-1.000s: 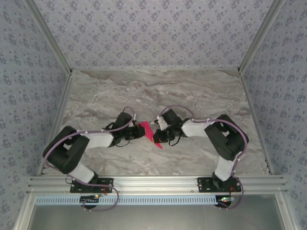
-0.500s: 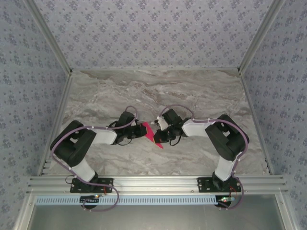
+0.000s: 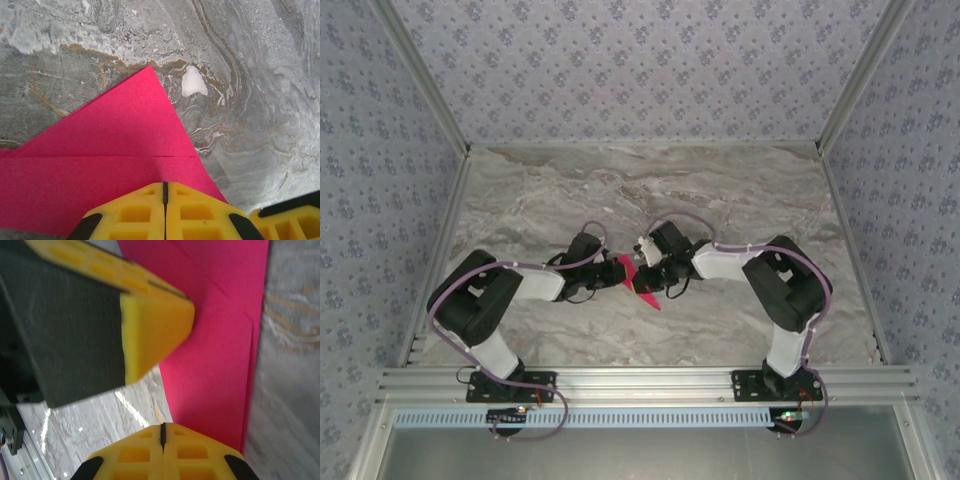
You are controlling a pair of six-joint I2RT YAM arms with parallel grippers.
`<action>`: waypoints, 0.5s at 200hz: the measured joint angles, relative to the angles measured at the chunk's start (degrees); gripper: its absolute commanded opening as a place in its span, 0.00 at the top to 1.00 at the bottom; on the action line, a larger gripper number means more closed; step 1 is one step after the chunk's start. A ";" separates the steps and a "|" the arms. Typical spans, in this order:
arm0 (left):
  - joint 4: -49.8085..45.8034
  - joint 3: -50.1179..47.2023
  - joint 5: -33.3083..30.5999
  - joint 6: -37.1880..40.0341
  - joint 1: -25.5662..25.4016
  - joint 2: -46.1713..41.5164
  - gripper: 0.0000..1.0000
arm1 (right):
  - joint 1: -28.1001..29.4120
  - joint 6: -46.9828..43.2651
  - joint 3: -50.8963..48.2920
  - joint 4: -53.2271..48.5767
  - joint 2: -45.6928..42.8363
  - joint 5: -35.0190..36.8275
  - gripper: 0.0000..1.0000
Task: Fold a paper plane with a square sheet of paper (pick it up from the middle)
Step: Fold the wing for the fifth time at the center of the table.
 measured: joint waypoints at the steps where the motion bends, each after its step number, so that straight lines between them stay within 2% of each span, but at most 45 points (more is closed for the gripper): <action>1: 0.00 0.02 0.00 -0.02 0.00 0.00 0.94 | 0.00 0.00 0.11 0.04 0.11 -0.02 1.00; 38: -0.11 0.04 -0.17 -0.02 0.00 0.00 0.95 | 0.00 0.00 1.95 0.37 3.10 -0.04 1.00; 100: -1.92 0.87 -1.36 -1.11 -0.46 0.04 1.00 | -0.07 -4.11 -0.11 0.44 1.70 -0.02 1.00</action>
